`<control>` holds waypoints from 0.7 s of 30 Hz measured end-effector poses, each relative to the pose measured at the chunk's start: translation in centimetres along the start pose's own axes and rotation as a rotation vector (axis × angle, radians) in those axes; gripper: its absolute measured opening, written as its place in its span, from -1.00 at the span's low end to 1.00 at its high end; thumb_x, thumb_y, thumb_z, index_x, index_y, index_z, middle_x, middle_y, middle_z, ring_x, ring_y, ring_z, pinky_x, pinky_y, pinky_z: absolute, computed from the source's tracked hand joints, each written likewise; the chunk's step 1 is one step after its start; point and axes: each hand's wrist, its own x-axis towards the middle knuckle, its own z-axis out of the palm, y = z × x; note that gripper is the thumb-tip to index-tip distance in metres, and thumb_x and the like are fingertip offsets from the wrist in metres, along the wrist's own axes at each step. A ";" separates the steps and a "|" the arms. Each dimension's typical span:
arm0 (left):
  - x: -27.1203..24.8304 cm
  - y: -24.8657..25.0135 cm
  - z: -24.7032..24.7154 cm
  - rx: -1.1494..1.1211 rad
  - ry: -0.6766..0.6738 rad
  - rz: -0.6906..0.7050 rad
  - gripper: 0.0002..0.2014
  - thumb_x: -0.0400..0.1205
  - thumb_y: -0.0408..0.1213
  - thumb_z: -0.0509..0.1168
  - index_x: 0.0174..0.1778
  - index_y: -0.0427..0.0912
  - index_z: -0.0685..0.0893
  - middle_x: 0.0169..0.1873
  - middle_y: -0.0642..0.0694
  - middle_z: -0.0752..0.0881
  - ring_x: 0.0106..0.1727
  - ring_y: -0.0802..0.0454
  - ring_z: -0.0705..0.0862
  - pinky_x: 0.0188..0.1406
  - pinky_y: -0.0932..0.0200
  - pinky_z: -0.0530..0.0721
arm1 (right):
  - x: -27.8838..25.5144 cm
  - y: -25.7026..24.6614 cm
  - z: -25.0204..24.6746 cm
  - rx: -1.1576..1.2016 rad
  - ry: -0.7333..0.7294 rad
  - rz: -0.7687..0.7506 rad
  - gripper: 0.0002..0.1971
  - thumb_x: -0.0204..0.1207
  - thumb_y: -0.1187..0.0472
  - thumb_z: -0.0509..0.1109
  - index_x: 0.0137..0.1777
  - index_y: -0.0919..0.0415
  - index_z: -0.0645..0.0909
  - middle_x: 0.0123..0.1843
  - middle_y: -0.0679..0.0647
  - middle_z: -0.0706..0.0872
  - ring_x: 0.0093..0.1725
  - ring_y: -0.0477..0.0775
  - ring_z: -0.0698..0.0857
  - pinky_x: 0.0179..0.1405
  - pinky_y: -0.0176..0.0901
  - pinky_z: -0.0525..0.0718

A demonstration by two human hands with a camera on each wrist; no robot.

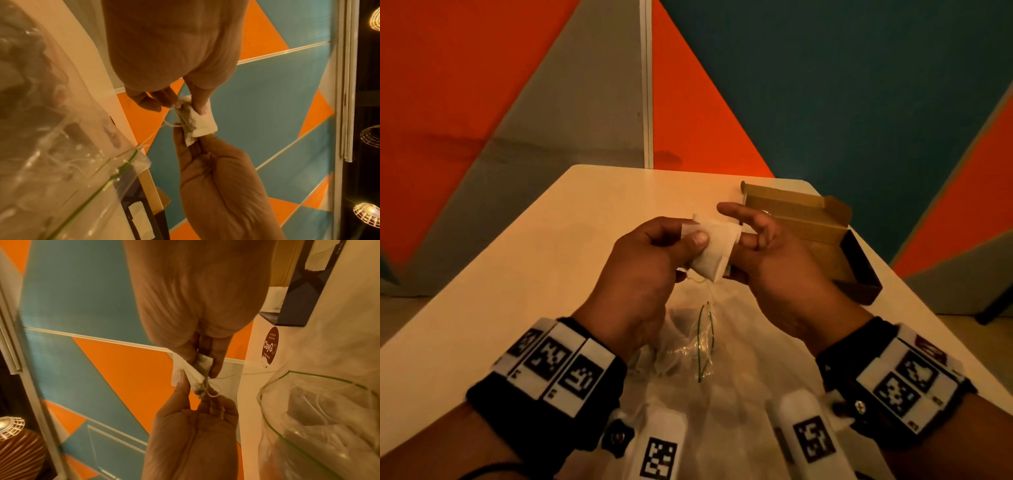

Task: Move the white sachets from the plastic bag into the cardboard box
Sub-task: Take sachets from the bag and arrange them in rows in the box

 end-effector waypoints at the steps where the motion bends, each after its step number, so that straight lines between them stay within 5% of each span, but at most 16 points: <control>1: 0.0 0.1 -0.1 0.015 0.004 0.005 -0.90 0.58 -0.32 0.44 -0.06 -0.02 0.80 -0.09 -0.03 0.84 -0.19 0.08 0.73 -0.19 0.09 0.58 | 0.0 0.0 0.1 0.008 -0.008 0.001 -0.56 0.60 0.44 0.34 0.32 -0.10 0.54 0.02 0.09 0.86 -0.02 0.08 0.85 -0.06 -0.05 0.83; 7: 0.2 0.3 -0.3 0.056 0.020 0.030 -0.76 0.55 -0.33 0.48 0.10 0.03 0.74 -0.14 -0.23 0.82 -0.17 -0.10 0.77 -0.19 0.00 0.63 | 0.0 -0.5 0.1 -0.048 -0.078 -0.021 -0.52 0.62 0.42 0.30 0.38 -0.14 0.49 0.02 0.03 0.87 -0.02 0.02 0.85 -0.17 -0.20 0.80; 13: 0.4 0.4 -0.8 0.038 0.024 -0.004 -0.87 0.55 -0.29 0.48 0.00 -0.12 0.79 -0.08 -0.19 0.85 -0.19 -0.03 0.73 -0.18 0.00 0.61 | -0.2 -0.5 -0.5 0.020 -0.084 0.050 -0.53 0.59 0.41 0.34 0.40 -0.06 0.51 0.12 0.09 0.82 0.07 0.18 0.82 0.01 0.05 0.82; 21: 0.3 -0.1 -1.1 0.091 0.008 0.023 -0.96 0.54 -0.28 0.50 -0.13 -0.11 0.78 -0.22 -0.18 0.83 -0.25 -0.05 0.72 -0.27 0.05 0.56 | -0.6 0.3 -0.5 -0.242 -0.013 0.081 -0.86 0.45 0.08 0.55 -0.02 0.04 0.77 -0.10 0.01 0.86 -0.06 0.10 0.78 0.02 0.15 0.77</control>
